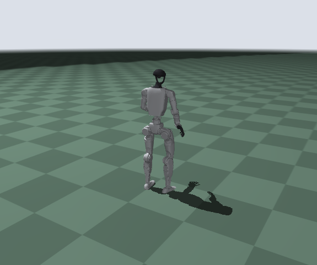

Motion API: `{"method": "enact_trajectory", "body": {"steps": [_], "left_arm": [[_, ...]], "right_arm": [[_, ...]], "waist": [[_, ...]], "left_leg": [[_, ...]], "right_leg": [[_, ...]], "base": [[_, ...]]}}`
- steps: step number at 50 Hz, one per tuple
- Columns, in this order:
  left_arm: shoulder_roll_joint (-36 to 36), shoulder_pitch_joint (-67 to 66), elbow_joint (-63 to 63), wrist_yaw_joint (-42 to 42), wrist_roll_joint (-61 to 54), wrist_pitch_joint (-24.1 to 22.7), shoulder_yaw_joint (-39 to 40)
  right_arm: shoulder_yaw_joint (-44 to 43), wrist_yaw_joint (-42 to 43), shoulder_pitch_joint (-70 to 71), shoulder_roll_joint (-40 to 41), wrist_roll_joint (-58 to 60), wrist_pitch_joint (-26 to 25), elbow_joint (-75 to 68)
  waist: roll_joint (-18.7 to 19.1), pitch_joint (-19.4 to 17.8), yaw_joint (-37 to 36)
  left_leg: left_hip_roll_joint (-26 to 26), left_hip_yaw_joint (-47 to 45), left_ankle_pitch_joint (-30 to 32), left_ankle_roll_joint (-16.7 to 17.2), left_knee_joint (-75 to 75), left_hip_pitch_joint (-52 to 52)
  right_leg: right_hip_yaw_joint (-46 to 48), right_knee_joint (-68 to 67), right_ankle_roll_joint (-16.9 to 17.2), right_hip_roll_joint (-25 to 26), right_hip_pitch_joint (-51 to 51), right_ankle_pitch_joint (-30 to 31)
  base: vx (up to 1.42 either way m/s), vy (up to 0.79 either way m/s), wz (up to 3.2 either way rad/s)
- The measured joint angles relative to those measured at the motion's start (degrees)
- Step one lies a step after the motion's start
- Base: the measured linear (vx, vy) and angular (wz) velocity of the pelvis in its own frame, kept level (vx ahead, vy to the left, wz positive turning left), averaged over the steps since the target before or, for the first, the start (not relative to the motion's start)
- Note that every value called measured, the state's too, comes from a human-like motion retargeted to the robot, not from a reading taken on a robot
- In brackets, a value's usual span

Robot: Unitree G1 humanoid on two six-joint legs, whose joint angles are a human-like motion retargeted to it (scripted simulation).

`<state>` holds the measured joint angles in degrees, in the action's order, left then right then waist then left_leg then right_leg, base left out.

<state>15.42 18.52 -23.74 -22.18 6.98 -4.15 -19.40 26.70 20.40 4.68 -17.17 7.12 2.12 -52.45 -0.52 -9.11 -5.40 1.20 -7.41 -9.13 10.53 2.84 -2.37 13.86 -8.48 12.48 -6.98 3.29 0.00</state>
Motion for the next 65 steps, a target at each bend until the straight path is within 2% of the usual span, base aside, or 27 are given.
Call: {"method": "enact_trajectory", "body": {"steps": [4, 7, 12, 16, 20, 24, 28, 33, 35, 37, 39, 50, 53, 56, 58, 60, 65], "left_arm": [[1.4, 14.8, 2.5, -3.5, 7.1, 2.8, -1.0], [4.2, 28.4, -0.1, -3.8, 11.5, 6.0, -2.6], [11.6, 52.5, -17.2, -3.4, 17.2, 9.2, -10.7], [16.0, 69.1, -38.9, -0.9, 17.7, 7.9, -24.0], [18.3, 78.1, -54.8, 3.4, 12.7, 4.8, -36.8], [20.3, 80.4, -60.8, 7.6, 11.0, 1.8, -42.1], [22.3, 80.3, -61.3, 8.6, 13.4, -0.2, -44.2], [24.0, 78.6, -58.7, 8.2, 15.7, -1.0, -45.3], [24.4, 77.9, -57.2, 8.7, 17.4, -1.1, -45.0], [24.7, 77.3, -54.7, 9.2, 16.9, -1.7, -44.8], [25.1, 76.7, -51.4, 9.8, 16.9, -1.9, -44.1], [30.8, 74.5, -23.5, 11.5, 12.4, -3.2, -44.0], [32.8, 73.2, -16.2, 11.4, 10.9, -4.4, -44.5], [36.2, 73.4, -9.1, 11.8, 8.9, -4.4, -45.7], [38.5, 71.8, -4.5, 11.2, 7.4, -5.8, -45.5], [41.7, 71.1, 0.3, 11.1, 6.5, -5.7, -45.6], [50.8, 66.1, 11.7, 10.0, 1.7, -5.5, -41.9]], "right_arm": [[-1.7, -2.4, -1.3, -1.2, -2.5, 0.1, -1.5], [-3.3, -5.8, -1.8, -2.0, -5.7, -0.5, -2.2], [-5.4, -6.1, -2.7, -3.4, -5.5, -0.6, -3.4], [-5.5, -6.2, -3.3, -4.7, -6.2, 0.8, -4.3], [-4.1, -5.4, -3.6, -6.8, -8.7, 1.4, -5.6], [-3.5, -6.9, -5.0, -7.9, -8.4, 2.0, -7.1], [-4.0, -8.7, -6.6, -8.7, -6.6, 2.8, -8.5], [-5.7, -9.6, -8.5, -9.3, -6.2, 3.1, -8.9], [-6.8, -10.5, -9.7, -9.0, -6.0, 3.1, -8.7], [-7.2, -10.9, -10.6, -8.9, -6.7, 3.1, -8.3], [-7.5, -11.7, -11.4, -8.7, -7.1, 2.9, -8.0], [-3.7, -14.0, -11.5, -9.4, -6.3, 1.1, -6.6], [-3.5, -14.3, -10.8, -10.5, -4.3, 1.0, -6.2], [-1.7, -13.9, -7.6, -11.5, -6.5, 1.0, -5.2], [-2.3, -13.6, -6.5, -12.1, -5.8, 1.4, -4.8], [-1.8, -12.3, -4.0, -12.5, -7.7, 1.6, -4.1], [-2.2, -9.9, 1.6, -13.2, -10.7, 0.8, -2.2]], "waist": [[1.4, 1.6, 3.9], [2.5, 2.3, 7.6], [3.9, 3.1, 13.0], [4.9, 3.3, 17.1], [6.1, 2.4, 21.9], [6.9, 2.3, 23.8], [7.5, 2.6, 24.1], [8.1, 3.1, 24.7], [8.0, 3.7, 23.9], [8.0, 4.0, 24.2], [7.9, 4.1, 23.4], [6.7, 5.6, 14.8], [6.3, 7.9, 12.3], [5.4, 7.5, 10.0], [5.0, 9.0, 7.9], [4.3, 8.9, 6.5], [3.0, 8.1, 4.7]], "left_leg": [[-0.4, -0.9, -0.4, 0.2, 0.5, 0.1], [-0.8, -1.4, -0.6, 0.4, 0.9, 0.2], [-1.4, -3.3, -1.1, 0.3, 2.0, 1.0], [-1.8, -5.0, -2.1, -0.5, 5.2, 2.7], [-1.5, -4.5, -3.3, -1.5, 9.7, 4.7], [-1.0, -3.0, -3.4, -1.5, 11.2, 5.8], [-1.2, -2.8, -2.7, -1.7, 10.4, 5.2], [-1.4, -2.3, -2.2, -1.4, 8.4, 3.7], [-1.4, -2.3, -2.2, -1.4, 7.6, 3.2], [-1.0, -0.6, -1.7, -1.0, 6.9, 3.2], [-0.8, 0.6, -1.5, -0.9, 6.6, 3.0], [0.6, 7.9, -0.9, -1.1, 5.2, 2.8], [1.0, 9.6, -0.6, -1.1, 4.9, 3.4], [1.0, 10.2, -0.6, -1.4, 4.3, 2.8], [0.9, 9.8, -0.7, -1.1, 4.0, 2.8], [0.9, 9.6, -0.8, -1.2, 3.7, 2.6], [0.8, 10.3, -0.9, -0.8, 3.2, 1.6]], "right_leg": [[-0.6, 0.3, -0.2, 0.5, 0.1, -0.1], [-1.2, 1.1, -0.5, 1.0, -0.1, 0.0], [-2.4, -0.3, 0.2, 1.4, 1.5, -0.8], [-3.6, -2.0, 1.1, 1.4, 3.3, -1.5], [-4.5, 1.7, 0.9, 1.3, 1.2, -0.5], [-6.1, 2.0, 1.4, 1.7, 0.9, -0.4], [-7.2, 0.4, 1.6, 2.3, 1.3, -1.1], [-6.9, 2.5, 1.1, 2.8, -0.4, -0.8], [-2.3, -0.6, 0.2, 1.0, 0.7, -0.5], [-5.0, 2.0, 1.0, 2.3, -0.7, -1.2], [-3.8, 2.1, 0.9, 2.1, -1.3, -1.4], [3.5, 3.1, 1.4, 0.9, -4.5, -1.9], [5.2, 3.3, 1.6, 0.6, -4.6, -2.0], [6.0, 1.8, 1.7, 0.3, -4.5, -2.7], [6.0, 0.9, 2.3, 0.2, -3.8, -2.9], [5.9, 0.6, 2.2, 0.2, -3.6, -3.3], [5.7, 4.4, 1.6, 1.0, -6.3, -2.9]], "base": [[0.06, -0.05, -0.20], [0.04, -0.05, -0.17], [0.04, -0.07, -0.37], [0.03, -0.05, -0.33], [0.04, -0.02, -0.09], [0.07, -0.03, -0.40], [0.09, -0.01, -0.38], [0.08, 0.01, 0.04], [0.07, 0.01, 0.19], [0.06, 0.01, 0.63], [0.06, 0.01, 0.61], [0.04, 0.00, 0.63], [0.04, -0.01, 0.52], [0.01, 0.00, 0.07], [0.01, 0.00, -0.09], [0.01, -0.01, -0.11], [0.01, 0.00, 0.08]]}}
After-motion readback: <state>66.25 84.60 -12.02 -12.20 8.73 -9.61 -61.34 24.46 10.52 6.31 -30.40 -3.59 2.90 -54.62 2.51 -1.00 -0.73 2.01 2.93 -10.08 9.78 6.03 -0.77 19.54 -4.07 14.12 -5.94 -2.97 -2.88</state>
